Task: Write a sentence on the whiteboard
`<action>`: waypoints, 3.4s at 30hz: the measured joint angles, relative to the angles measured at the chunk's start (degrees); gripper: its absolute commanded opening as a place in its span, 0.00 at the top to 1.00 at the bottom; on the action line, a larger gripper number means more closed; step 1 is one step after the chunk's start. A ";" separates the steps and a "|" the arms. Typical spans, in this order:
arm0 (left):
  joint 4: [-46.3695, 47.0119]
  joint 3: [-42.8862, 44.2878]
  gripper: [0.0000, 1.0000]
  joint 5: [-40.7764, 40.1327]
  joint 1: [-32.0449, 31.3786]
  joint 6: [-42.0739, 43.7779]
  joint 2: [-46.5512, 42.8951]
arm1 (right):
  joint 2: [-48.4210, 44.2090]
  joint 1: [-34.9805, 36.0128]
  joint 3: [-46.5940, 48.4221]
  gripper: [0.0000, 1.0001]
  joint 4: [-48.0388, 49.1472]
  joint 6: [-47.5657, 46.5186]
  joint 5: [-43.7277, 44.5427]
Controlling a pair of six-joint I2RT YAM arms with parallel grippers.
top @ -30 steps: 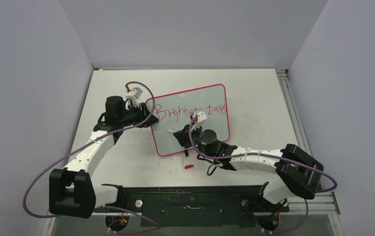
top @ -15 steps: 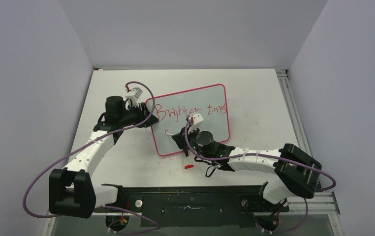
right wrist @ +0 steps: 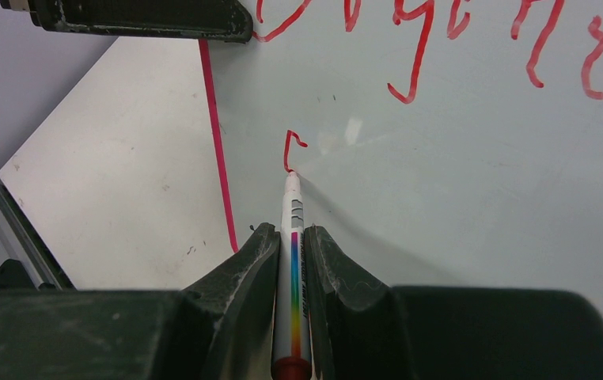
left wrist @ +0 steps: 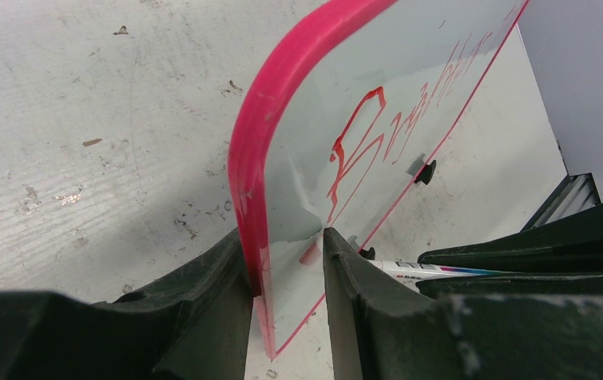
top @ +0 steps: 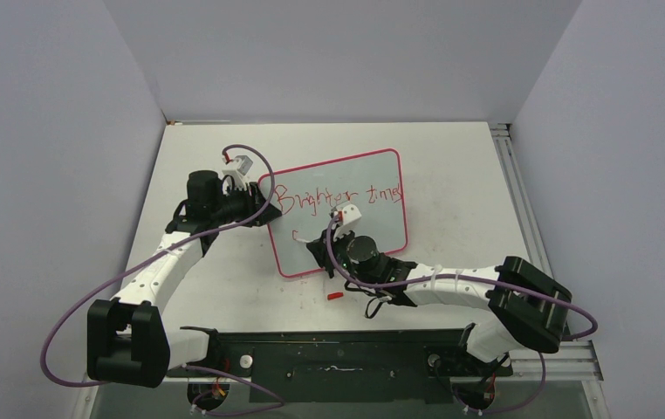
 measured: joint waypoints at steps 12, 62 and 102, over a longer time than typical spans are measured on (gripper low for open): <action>0.00 0.00 0.66 0.00 0.00 0.00 0.00 | -0.94 0.00 0.00 0.95 -0.04 -0.90 2.34; 0.00 0.00 0.66 0.00 0.00 -0.02 0.00 | -1.90 0.42 -2.10 0.95 0.15 0.68 3.45; -0.02 0.00 0.66 0.04 0.00 -0.02 0.00 | -3.02 -1.66 1.09 0.95 0.61 -4.11 5.62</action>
